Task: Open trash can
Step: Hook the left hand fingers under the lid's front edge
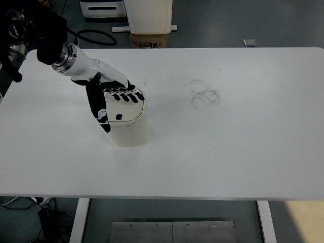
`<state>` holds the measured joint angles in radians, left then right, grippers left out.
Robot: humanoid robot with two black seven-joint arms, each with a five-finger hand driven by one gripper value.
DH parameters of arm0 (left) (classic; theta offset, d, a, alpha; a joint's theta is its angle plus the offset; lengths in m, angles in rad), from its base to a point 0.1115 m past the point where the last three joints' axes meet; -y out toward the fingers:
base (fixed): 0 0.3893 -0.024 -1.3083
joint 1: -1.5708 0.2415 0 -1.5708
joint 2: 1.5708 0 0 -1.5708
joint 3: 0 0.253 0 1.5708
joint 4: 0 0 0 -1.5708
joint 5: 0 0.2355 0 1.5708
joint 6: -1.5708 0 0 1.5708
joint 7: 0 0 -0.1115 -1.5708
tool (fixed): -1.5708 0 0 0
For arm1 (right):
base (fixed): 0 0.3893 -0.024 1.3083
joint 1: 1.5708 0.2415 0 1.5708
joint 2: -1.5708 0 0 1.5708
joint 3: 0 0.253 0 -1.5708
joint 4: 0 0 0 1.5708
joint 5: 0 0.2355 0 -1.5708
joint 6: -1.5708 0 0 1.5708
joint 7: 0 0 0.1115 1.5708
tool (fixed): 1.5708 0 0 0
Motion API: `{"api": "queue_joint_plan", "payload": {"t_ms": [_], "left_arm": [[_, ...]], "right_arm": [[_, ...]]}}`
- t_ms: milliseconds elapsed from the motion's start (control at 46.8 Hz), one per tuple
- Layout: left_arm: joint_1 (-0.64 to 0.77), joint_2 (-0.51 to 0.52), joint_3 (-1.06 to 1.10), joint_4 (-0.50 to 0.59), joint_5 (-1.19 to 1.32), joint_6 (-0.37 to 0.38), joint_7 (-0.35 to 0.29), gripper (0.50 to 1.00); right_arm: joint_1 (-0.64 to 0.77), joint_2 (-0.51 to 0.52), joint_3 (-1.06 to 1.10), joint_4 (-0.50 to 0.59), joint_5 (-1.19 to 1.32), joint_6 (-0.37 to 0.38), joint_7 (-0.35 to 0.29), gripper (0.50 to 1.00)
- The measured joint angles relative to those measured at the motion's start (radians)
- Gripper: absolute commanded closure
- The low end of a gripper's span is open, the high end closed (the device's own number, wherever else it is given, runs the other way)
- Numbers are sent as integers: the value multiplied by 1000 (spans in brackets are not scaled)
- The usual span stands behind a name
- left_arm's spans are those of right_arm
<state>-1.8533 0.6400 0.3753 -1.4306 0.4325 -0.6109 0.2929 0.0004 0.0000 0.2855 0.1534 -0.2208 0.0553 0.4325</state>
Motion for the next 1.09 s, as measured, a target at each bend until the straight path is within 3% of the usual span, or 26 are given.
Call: {"api": "queue_joint_plan", "payload": {"t_ms": [1091], "left_arm": [[0, -40, 76, -24, 2, 0, 2, 500]], "right_arm": [[0, 0, 0, 0, 0, 0, 0, 509]]}}
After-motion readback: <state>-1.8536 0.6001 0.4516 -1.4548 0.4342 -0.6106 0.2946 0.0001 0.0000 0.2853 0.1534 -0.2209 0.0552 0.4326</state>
